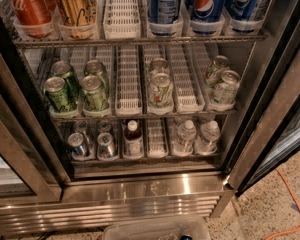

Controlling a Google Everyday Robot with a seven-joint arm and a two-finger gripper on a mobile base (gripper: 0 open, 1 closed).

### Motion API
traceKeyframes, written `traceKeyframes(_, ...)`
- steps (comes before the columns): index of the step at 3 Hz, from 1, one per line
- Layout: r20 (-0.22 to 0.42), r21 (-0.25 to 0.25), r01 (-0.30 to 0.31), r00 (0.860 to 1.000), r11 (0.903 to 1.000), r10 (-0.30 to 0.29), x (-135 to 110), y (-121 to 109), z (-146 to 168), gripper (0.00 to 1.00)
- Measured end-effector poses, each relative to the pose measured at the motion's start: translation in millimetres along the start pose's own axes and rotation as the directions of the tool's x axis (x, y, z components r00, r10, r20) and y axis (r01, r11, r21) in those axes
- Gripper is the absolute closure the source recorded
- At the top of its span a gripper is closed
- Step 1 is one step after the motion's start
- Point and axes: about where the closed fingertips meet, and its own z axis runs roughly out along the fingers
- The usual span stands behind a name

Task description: Pick redbull can from bottom shelf of fridge

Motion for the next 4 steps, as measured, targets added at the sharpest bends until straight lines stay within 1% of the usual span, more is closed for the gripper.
traceKeyframes(1,0.197,-0.010,-0.028,0.980,0.9996,0.029,-40,15,13,0.00)
traceKeyframes(2,0.399,0.018,-0.041,0.916,0.9990,0.031,-79,20,3,0.00)
traceKeyframes(3,0.464,0.063,-0.067,0.885,0.9958,0.030,-93,10,-6,0.00)
traceKeyframes(4,0.444,0.044,-0.079,0.895,0.9959,0.051,-84,8,2,0.00)
